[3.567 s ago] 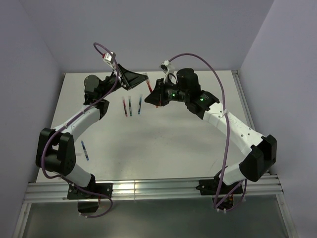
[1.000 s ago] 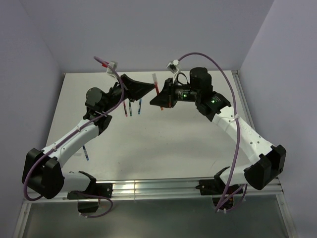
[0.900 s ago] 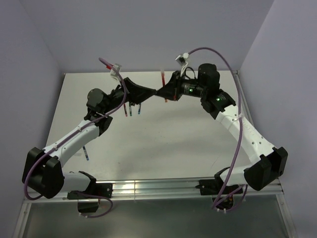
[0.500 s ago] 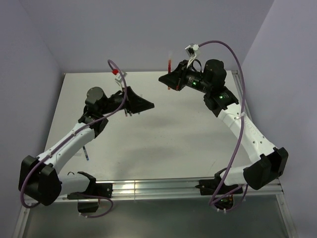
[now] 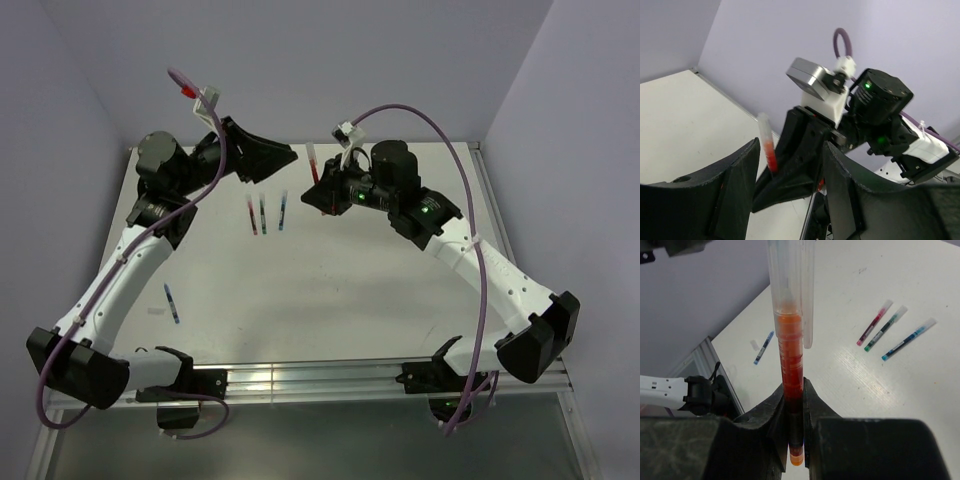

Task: Insert the pens into the pen caps
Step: Press the pen cap onto the pen.

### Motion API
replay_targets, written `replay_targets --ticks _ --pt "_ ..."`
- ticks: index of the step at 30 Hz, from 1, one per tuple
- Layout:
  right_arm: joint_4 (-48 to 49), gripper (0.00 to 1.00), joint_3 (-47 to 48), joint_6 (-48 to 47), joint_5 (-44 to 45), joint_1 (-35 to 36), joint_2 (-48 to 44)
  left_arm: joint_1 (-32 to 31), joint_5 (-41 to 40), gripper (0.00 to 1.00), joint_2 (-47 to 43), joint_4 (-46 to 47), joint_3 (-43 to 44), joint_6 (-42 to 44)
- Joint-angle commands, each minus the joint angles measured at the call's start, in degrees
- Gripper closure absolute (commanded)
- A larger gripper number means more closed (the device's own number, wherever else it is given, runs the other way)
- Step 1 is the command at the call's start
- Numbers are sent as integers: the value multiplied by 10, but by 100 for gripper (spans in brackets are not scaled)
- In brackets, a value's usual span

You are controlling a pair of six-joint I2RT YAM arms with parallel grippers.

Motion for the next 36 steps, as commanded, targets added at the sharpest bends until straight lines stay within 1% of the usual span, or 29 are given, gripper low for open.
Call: replay_targets --ticks 1,14,25,31,32,34,36 --pt "-3 100 22 -17 17 12 -12 3 -10 42 32 -31 43 23" --pt "-7 100 34 -21 23 36 7 0 8 42 75 11 56 -17" --pt "-12 100 51 -24 47 45 21 -17 10 44 88 9 54 -19" --pt "-15 100 56 -25 54 46 27 -18 18 51 86 8 52 -19" --pt "-15 100 57 -25 56 46 29 -19 20 56 88 8 53 -19" --pt "-14 100 59 -25 60 46 30 -19 24 60 90 7 53 -20" --pt "-14 100 62 -26 60 46 31 -20 25 67 90 6 53 -20"
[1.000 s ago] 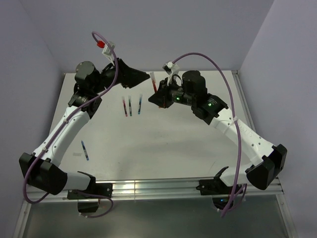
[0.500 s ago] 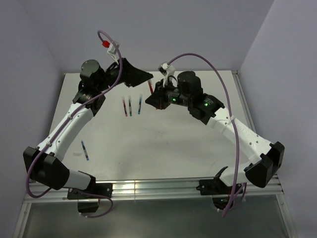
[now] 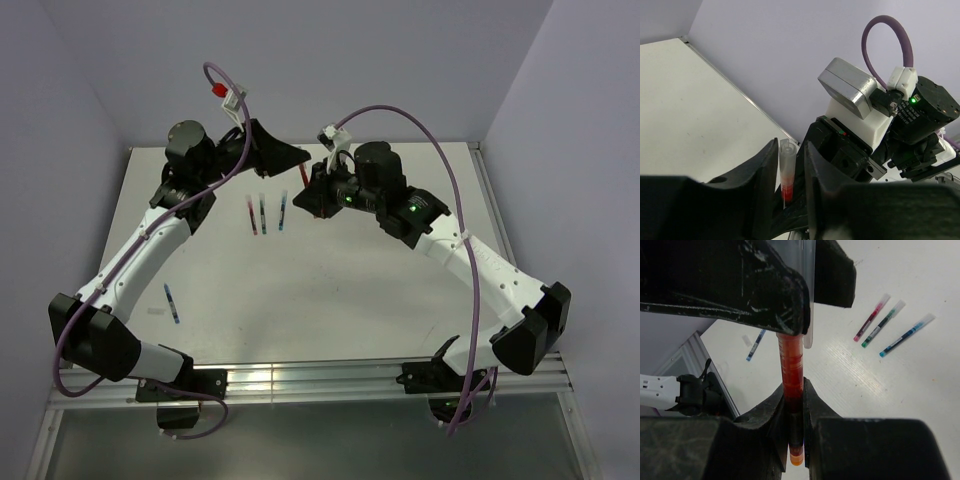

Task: Insert the pens into the pen caps
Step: Press the pen cap onto the pen.

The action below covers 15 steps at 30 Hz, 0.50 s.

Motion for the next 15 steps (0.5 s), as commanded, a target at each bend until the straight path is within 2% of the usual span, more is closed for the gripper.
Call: replay_targets --ticks 1,6,7,8,11,15 --pt "11 100 35 -11 11 4 5 -3 15 69 -3 20 15 0" --pt "12 100 45 -12 22 4 8 -2 29 87 -8 31 1 -6" --pt "13 100 47 -12 23 4 11 -3 31 96 -10 33 -2 -7" --pt "13 100 51 -12 24 4 11 -3 33 100 -13 42 -10 -7" --pt "20 100 54 -14 17 3 13 -3 50 100 -21 72 -29 -15" --pt "41 100 48 -5 -35 -11 12 -3 86 100 -32 117 -55 -23"
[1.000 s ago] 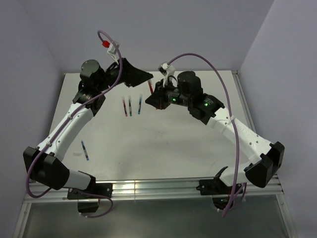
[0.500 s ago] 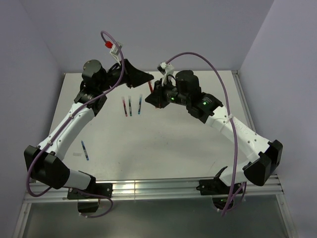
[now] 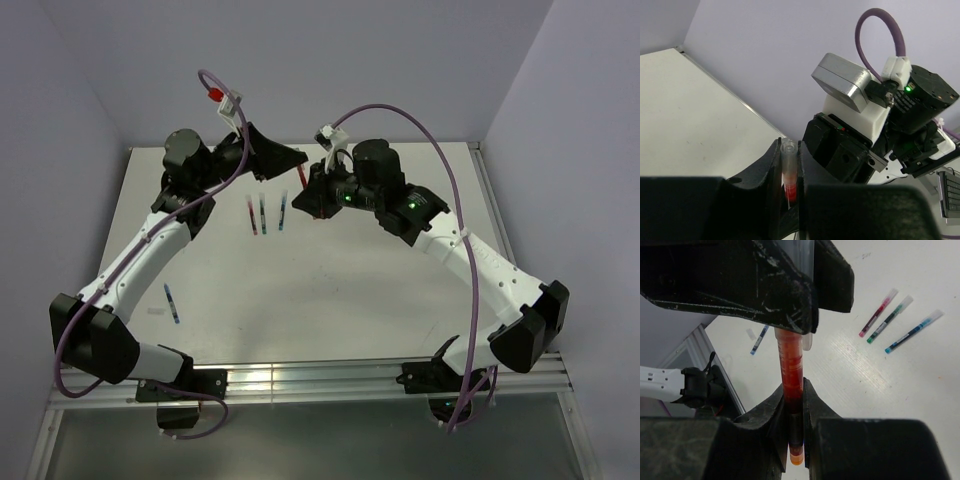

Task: Insert the pens into the pen caps
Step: Press the pen cap onto the pen.

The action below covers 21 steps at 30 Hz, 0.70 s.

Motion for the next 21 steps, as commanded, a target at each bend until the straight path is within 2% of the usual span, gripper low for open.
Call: replay_targets --ticks 1,9,17,21 --pt "76 100 27 10 -41 -22 2 -8 76 100 -28 62 -25 -19" --pt "169 100 -18 59 -183 -84 -20 -8 137 100 -26 181 -66 -82" --pt "257 100 -41 103 -252 -104 -20 -11 189 100 -12 328 -90 -169" --pt "293 100 -42 125 -286 -111 -14 -20 210 100 -10 365 -95 -193"
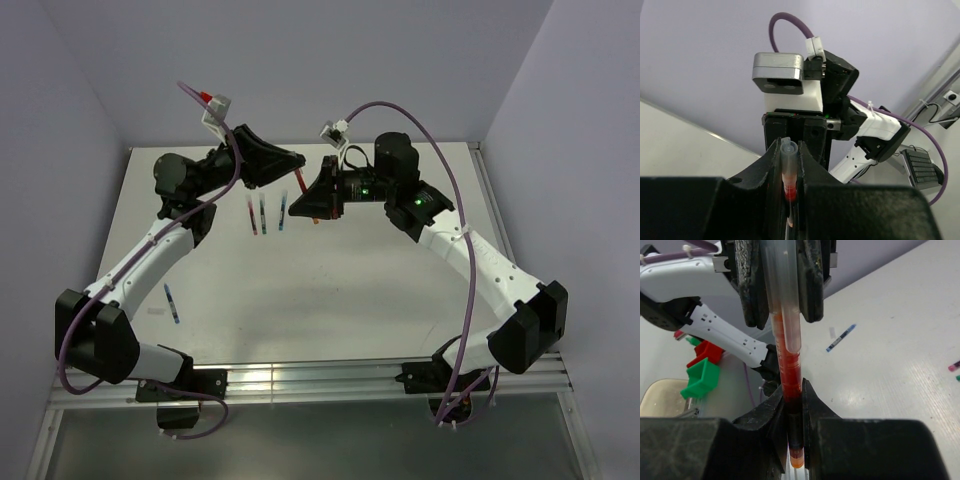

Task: Insert the pens into the pen caps
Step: Press the pen cap onto the pen.

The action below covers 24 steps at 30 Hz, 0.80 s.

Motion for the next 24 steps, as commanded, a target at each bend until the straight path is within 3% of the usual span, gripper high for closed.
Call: replay_targets --ticks 1,5,11,16,24 --pt "149 100 10 48 31 -39 -10 -29 151 100 -4 75 -15 -50" --pt "142 100 30 46 24 -43 -1 -40 157 100 -11 41 -18 -23" --pt "89 100 70 18 66 -42 12 -48 136 100 -32 -85 -22 62" --pt "28 100 95 -17 160 -39 8 -62 70 100 -39 -294 8 186" --pt "-45 100 142 -75 307 -2 16 -90 -40 100 -33 -404 28 229"
